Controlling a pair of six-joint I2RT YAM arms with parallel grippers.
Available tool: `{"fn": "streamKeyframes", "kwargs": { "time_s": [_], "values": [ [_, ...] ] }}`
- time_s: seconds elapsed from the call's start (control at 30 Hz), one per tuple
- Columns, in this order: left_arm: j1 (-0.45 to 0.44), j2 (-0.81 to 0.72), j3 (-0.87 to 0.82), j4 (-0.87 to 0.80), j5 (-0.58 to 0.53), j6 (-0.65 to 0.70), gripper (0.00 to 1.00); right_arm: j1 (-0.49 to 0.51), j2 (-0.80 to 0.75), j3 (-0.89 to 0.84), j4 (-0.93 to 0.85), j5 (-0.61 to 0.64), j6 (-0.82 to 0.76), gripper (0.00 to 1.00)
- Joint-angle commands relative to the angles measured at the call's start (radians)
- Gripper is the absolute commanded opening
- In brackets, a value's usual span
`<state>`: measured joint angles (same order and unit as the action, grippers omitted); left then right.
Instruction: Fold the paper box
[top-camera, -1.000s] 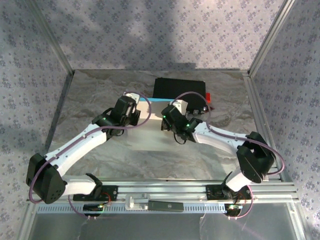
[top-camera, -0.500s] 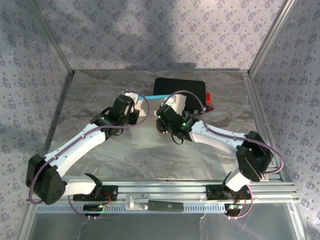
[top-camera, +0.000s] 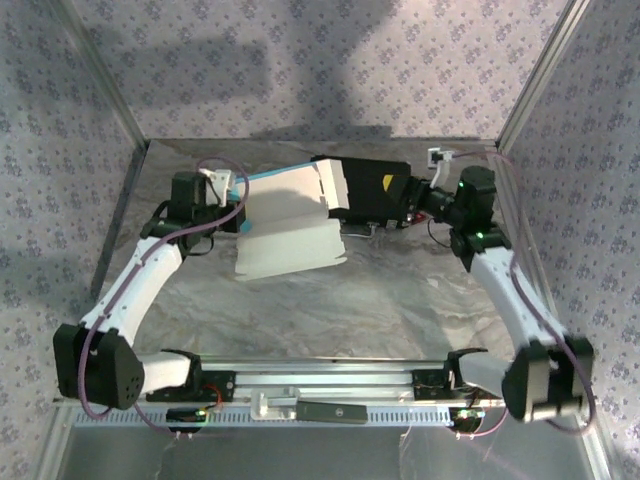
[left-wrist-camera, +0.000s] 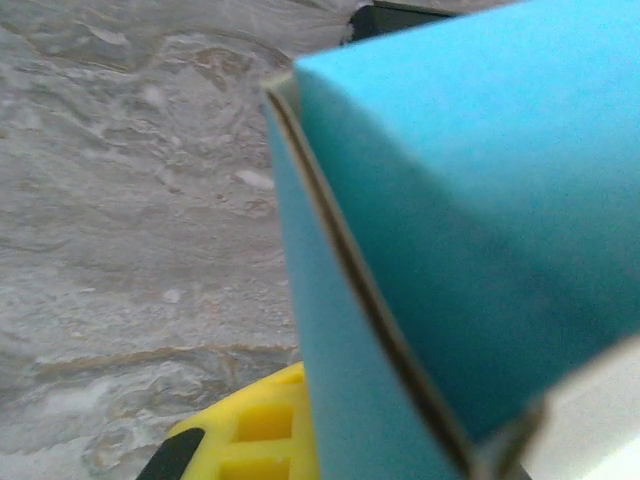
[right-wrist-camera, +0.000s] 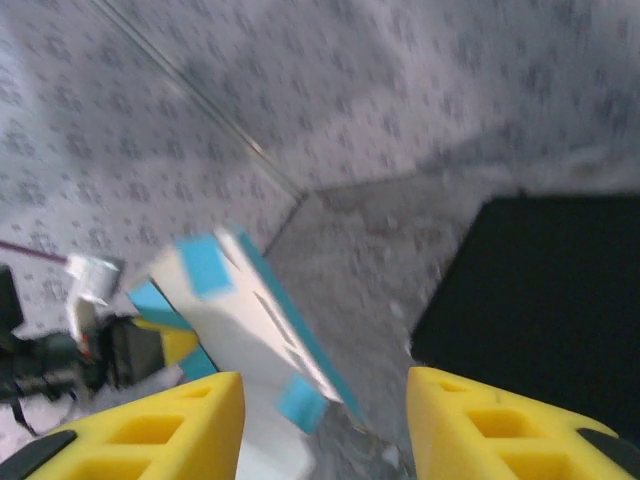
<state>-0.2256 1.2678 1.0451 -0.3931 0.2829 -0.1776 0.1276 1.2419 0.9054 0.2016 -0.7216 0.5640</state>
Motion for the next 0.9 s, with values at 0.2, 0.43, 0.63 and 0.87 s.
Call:
{"fn": "streamKeyframes", "kwargs": {
  "time_s": [0.2, 0.43, 0.63, 0.87],
  "values": [
    [0.028, 0.113, 0.129, -0.043, 0.278, 0.073, 0.00, -0.001, 0.264, 0.111, 0.141, -0.338, -0.020, 0.35],
    [0.037, 0.127, 0.125, -0.045, 0.277, 0.077, 0.00, 0.074, 0.283, 0.181, 0.029, -0.410, -0.125, 0.34],
    [0.036, 0.130, 0.129, -0.050, 0.276, 0.074, 0.00, 0.104, 0.279, 0.188, 0.016, -0.410, -0.140, 0.34],
    [0.031, 0.127, 0.122, -0.048, 0.265, 0.072, 0.00, 0.149, 0.261, 0.215, -0.080, -0.373, -0.222, 0.36]
  ]
}}
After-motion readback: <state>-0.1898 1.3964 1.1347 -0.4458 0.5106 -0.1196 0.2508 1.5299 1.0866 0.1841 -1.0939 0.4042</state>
